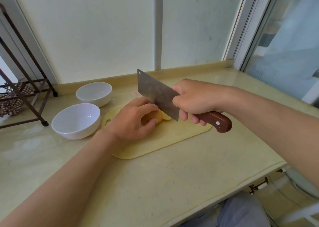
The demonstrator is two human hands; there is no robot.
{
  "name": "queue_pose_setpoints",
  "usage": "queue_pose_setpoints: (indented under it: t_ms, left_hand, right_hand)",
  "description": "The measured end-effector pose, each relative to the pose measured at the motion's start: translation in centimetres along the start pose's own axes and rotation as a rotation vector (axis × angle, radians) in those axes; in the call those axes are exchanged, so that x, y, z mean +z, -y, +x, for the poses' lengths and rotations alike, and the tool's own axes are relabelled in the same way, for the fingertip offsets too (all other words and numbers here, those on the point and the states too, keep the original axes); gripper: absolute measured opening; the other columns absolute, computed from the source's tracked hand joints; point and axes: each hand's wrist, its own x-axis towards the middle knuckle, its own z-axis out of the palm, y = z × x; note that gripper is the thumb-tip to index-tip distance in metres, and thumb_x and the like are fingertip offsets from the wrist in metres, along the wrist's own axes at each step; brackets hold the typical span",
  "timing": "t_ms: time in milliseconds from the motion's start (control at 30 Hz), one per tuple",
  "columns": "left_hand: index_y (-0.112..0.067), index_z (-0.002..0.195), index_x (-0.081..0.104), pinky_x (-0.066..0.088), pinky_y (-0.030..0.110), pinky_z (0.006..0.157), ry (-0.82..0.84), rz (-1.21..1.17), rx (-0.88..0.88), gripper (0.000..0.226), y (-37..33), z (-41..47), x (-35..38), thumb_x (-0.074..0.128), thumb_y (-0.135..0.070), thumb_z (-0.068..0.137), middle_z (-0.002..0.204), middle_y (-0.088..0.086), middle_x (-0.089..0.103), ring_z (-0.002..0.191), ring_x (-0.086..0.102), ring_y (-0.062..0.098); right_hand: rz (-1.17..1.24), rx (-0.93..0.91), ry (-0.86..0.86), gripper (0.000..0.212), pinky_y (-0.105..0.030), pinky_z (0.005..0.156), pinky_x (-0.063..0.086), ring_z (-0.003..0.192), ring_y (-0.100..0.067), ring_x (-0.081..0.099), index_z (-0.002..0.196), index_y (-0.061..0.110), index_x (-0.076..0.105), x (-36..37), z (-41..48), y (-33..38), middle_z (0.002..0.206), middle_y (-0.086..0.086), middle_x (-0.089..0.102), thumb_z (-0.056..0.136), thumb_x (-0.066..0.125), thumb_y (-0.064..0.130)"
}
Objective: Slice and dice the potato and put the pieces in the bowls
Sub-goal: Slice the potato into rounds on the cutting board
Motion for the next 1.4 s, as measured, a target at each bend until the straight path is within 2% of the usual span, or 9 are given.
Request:
queue_pose_setpoints:
  t_ms: [200,400,533,667,800,933,1133,1267,1400]
  left_hand:
    - [-0.011,0.105,0.071,0.052,0.031,0.071,-0.014,-0.032,0.000,0.024,0.1,0.0,-0.1,0.071,-0.021,0.082,0.103,0.002,0.061,0.079,0.055,0.012]
    - [-0.013,0.108,0.071,0.052,0.031,0.072,0.012,-0.049,-0.037,0.031,0.6,0.0,-0.3,0.066,-0.032,0.084,0.104,0.000,0.061,0.078,0.056,0.011]
    - [-0.013,0.108,0.071,0.052,0.031,0.072,0.008,-0.058,-0.056,0.030,0.8,0.0,-0.2,0.070,-0.031,0.083,0.103,-0.002,0.061,0.076,0.056,0.010]
    - [-0.012,0.106,0.072,0.052,0.031,0.069,0.000,-0.052,-0.058,0.032,0.8,0.0,-0.4,0.069,-0.033,0.083,0.098,-0.002,0.062,0.073,0.055,0.009]
    - [-0.011,0.105,0.072,0.050,0.028,0.068,-0.008,-0.061,-0.062,0.033,0.9,0.1,-0.4,0.066,-0.035,0.082,0.095,-0.003,0.062,0.071,0.052,0.007]
    - [-0.011,0.105,0.072,0.047,0.023,0.071,-0.004,-0.054,-0.061,0.032,0.8,0.2,-0.3,0.068,-0.032,0.082,0.098,-0.001,0.063,0.074,0.053,0.007]
    - [-0.011,0.107,0.071,0.048,0.022,0.072,0.003,-0.045,-0.065,0.032,0.6,0.1,-0.3,0.071,-0.029,0.081,0.097,-0.002,0.063,0.073,0.053,0.006]
    - [-0.012,0.111,0.071,0.046,0.018,0.078,0.044,-0.046,-0.065,0.042,0.5,0.1,-0.7,0.067,-0.037,0.078,0.105,-0.001,0.064,0.082,0.056,0.006]
    - [-0.014,0.115,0.069,0.044,0.014,0.082,0.070,-0.089,-0.076,0.046,0.7,-0.2,-0.9,0.065,-0.038,0.076,0.111,-0.001,0.060,0.093,0.057,0.008]
  right_hand:
    - [-0.009,0.006,0.010,0.037,-0.025,0.038,0.043,0.029,-0.013,0.046,0.077,0.030,0.034,0.0,-0.2,0.4,0.062,-0.011,0.058,0.098,0.033,0.000]
    - [-0.033,0.017,0.023,0.035,-0.025,0.037,0.043,0.030,-0.014,0.046,0.078,0.029,0.033,0.1,0.4,0.4,0.068,-0.016,0.060,0.098,0.033,0.001]
    - [-0.032,0.013,0.027,0.034,-0.026,0.039,0.044,0.030,-0.014,0.047,0.079,0.029,0.035,0.1,0.7,0.3,0.062,-0.014,0.059,0.097,0.034,0.001]
    - [-0.060,0.040,0.045,0.019,-0.026,0.039,0.045,0.029,-0.015,0.048,0.086,0.014,0.047,0.8,1.5,-0.1,0.052,-0.010,0.057,0.095,0.036,0.002]
    - [-0.052,0.070,0.056,0.014,-0.025,0.038,0.044,0.029,-0.017,0.048,0.093,0.003,0.049,1.8,2.3,-0.8,0.059,-0.016,0.060,0.094,0.036,0.002]
    - [-0.043,0.087,0.077,0.012,-0.028,0.041,0.048,0.036,-0.018,0.052,0.098,0.008,0.048,3.8,3.2,-1.6,0.080,-0.022,0.066,0.097,0.036,0.007]
    - [-0.044,0.084,0.090,0.009,-0.031,0.044,0.051,0.039,-0.019,0.055,0.096,0.012,0.044,4.4,3.9,-2.4,0.086,-0.023,0.068,0.098,0.036,0.008]
    - [-0.043,0.098,0.116,0.026,-0.035,0.047,0.057,0.051,-0.028,0.064,0.121,0.005,0.047,4.1,4.3,-2.3,0.090,-0.024,0.069,0.098,0.035,0.006]
    - [-0.052,0.126,0.139,0.032,-0.048,0.059,0.065,0.065,-0.033,0.077,0.126,0.006,0.048,3.4,4.7,-2.1,0.104,-0.030,0.064,0.097,0.036,0.008]
